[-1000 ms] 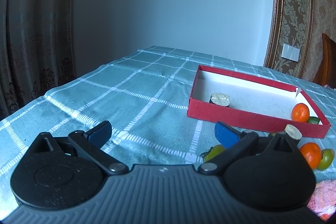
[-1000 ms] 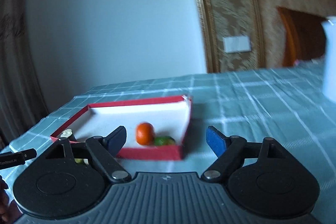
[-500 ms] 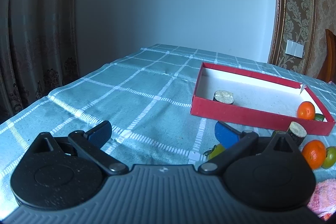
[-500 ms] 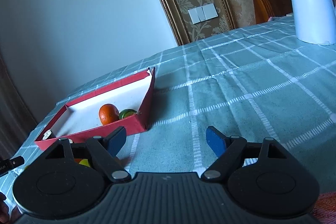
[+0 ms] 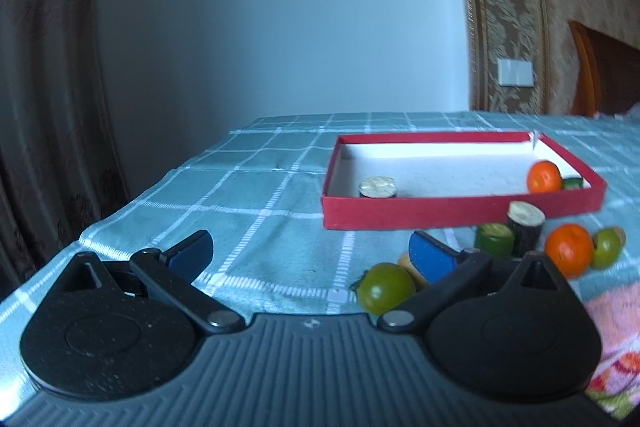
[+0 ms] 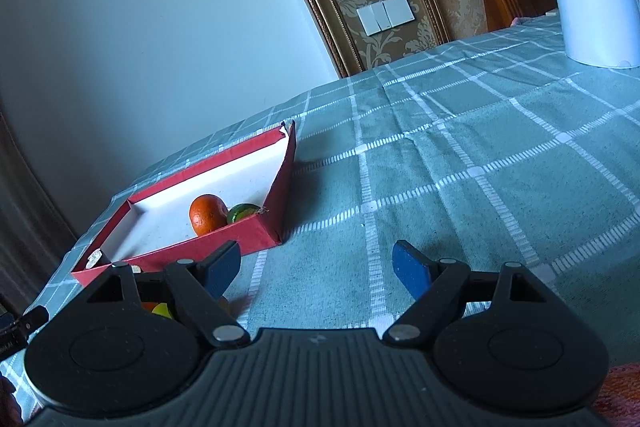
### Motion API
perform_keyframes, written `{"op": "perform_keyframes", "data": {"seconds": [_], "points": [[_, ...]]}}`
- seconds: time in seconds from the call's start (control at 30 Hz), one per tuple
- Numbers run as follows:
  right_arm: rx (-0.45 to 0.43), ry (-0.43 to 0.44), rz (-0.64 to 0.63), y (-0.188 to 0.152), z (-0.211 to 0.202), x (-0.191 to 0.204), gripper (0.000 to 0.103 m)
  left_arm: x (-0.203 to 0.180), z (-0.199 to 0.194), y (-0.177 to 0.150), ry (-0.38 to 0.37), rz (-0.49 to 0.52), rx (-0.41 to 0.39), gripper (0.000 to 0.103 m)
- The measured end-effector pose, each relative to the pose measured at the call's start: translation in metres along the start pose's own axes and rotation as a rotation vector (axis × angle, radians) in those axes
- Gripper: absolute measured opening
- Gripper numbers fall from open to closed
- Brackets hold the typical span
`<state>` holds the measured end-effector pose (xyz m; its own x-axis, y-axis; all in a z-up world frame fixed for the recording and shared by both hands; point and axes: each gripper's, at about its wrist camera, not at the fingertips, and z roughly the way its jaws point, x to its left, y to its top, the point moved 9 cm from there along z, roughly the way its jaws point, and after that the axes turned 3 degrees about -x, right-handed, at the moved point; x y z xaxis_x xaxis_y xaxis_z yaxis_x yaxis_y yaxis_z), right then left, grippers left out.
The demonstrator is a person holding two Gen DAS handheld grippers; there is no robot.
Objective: Organize fruits
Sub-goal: 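Move the left tool to the dark green tomato and close on it, then carry the green tomato into the red tray and open the left tool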
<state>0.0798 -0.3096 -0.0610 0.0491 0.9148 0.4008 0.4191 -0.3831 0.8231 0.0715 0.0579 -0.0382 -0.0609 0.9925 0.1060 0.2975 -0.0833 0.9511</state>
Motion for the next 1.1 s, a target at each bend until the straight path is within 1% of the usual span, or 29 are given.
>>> {"op": "perform_keyframes", "data": {"seconds": [0.1, 0.17, 0.2, 0.23, 0.27, 0.3, 0.47, 0.53, 0.63, 0.73, 0.77, 0.9, 0.97, 1.1], "points": [[0.003, 0.003, 0.003, 0.0, 0.001, 0.0, 0.083, -0.011, -0.003, -0.002, -0.032, 0.073, 0.011, 0.102], [0.004, 0.004, 0.005, 0.0, 0.001, 0.0, 0.083, -0.017, -0.002, -0.004, -0.043, 0.115, 0.035, 0.093], [0.004, 0.003, 0.006, 0.0, 0.001, 0.0, 0.083, -0.021, 0.001, -0.006, -0.057, 0.134, 0.062, 0.084], [0.003, 0.003, 0.007, 0.0, 0.001, 0.0, 0.083, -0.023, 0.003, -0.008, -0.066, 0.147, 0.085, 0.078], [0.003, 0.003, 0.009, 0.0, 0.001, -0.001, 0.083, -0.025, 0.005, -0.01, -0.073, 0.153, 0.102, 0.075], [0.003, 0.002, 0.011, 0.0, 0.001, -0.001, 0.083, -0.025, 0.008, -0.012, -0.079, 0.155, 0.117, 0.073], [0.0, 0.001, 0.018, 0.0, 0.001, -0.002, 0.083, -0.03, 0.012, -0.018, -0.132, 0.153, 0.151, 0.072], [0.001, 0.001, 0.017, 0.0, 0.001, -0.002, 0.083, -0.032, 0.014, -0.022, -0.151, 0.15, 0.164, 0.068], [0.0, 0.001, 0.019, 0.0, 0.001, -0.002, 0.083, -0.033, 0.018, -0.025, -0.178, 0.135, 0.189, 0.051], [0.0, 0.0, 0.02, 0.0, 0.001, -0.002, 0.083, -0.034, 0.019, -0.025, -0.19, 0.118, 0.199, 0.044], [0.001, 0.0, 0.022, 0.0, 0.001, -0.002, 0.083, -0.034, 0.02, -0.025, -0.194, 0.115, 0.198, 0.039], [-0.001, 0.0, 0.025, 0.0, 0.001, -0.003, 0.083, -0.034, 0.016, -0.022, -0.19, 0.105, 0.19, 0.036], [-0.001, 0.001, 0.026, 0.0, 0.001, -0.003, 0.083, -0.035, 0.011, -0.014, -0.189, 0.103, 0.166, 0.036], [0.002, 0.001, 0.025, 0.0, 0.001, -0.003, 0.084, -0.039, 0.006, 0.011, -0.196, 0.089, 0.104, 0.036]]}}
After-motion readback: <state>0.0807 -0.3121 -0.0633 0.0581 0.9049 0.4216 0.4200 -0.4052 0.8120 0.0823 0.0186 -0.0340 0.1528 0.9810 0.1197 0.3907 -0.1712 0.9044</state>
